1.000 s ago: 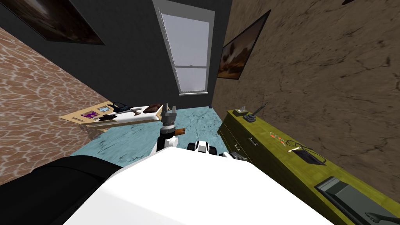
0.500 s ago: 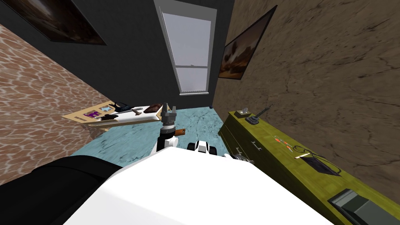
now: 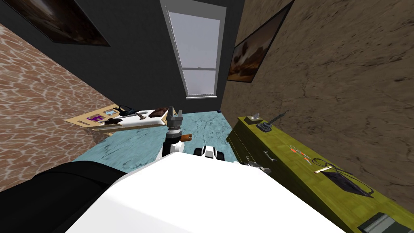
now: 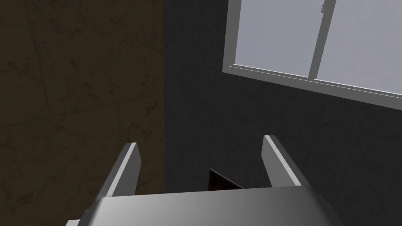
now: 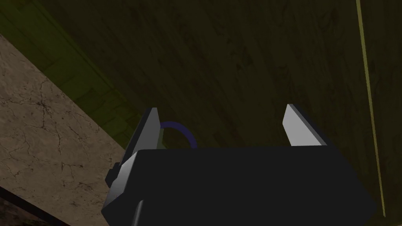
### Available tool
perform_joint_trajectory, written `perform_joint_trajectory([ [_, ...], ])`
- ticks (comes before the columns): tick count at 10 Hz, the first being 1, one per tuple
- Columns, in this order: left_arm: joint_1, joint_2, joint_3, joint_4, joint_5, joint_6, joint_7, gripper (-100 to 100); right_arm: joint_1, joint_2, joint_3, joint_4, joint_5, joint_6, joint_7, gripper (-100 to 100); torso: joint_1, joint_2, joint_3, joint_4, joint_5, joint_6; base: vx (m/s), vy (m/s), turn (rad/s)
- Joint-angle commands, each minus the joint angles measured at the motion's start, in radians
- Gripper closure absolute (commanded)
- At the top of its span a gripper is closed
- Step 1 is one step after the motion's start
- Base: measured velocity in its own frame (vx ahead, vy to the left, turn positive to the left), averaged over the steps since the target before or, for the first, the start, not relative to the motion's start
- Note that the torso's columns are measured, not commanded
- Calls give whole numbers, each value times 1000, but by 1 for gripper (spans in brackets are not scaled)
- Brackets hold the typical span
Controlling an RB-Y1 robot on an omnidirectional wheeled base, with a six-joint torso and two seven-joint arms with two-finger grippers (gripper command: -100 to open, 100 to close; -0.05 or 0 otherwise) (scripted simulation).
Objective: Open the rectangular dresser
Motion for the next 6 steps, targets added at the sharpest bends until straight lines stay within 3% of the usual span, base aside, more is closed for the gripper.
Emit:
perform_joint_trajectory([
  [1,0,0,0,0,0,0,0,0,-6,-9,14,54,36,61,-12,-100,1,-1,-1,0,0,0,63,2,10],
  [6,0,0,0,0,0,0,0,0,-21,-28,37,146,98,162,-30,-100,1,-1,-1,0,0,0,51,-6,8],
])
